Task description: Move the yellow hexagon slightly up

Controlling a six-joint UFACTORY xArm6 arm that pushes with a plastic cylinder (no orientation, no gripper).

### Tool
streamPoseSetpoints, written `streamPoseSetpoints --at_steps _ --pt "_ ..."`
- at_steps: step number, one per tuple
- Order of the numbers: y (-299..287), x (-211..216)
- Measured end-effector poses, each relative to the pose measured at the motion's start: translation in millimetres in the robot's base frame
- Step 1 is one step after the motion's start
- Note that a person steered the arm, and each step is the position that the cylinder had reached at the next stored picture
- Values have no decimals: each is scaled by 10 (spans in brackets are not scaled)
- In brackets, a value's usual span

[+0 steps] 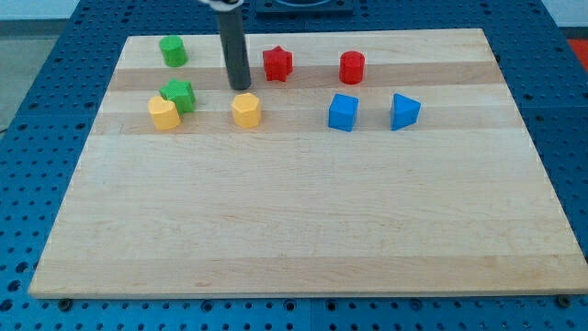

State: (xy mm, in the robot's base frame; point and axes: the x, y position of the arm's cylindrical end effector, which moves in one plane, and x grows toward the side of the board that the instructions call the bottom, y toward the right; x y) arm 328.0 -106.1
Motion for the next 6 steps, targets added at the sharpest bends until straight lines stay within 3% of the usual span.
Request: streamPoseSetpoints --at_steps 1,2,3,4,6 --pt "-385 137" --pt "-576 597" --pt "-359 826" --pt "390 713" --pt "528 153"
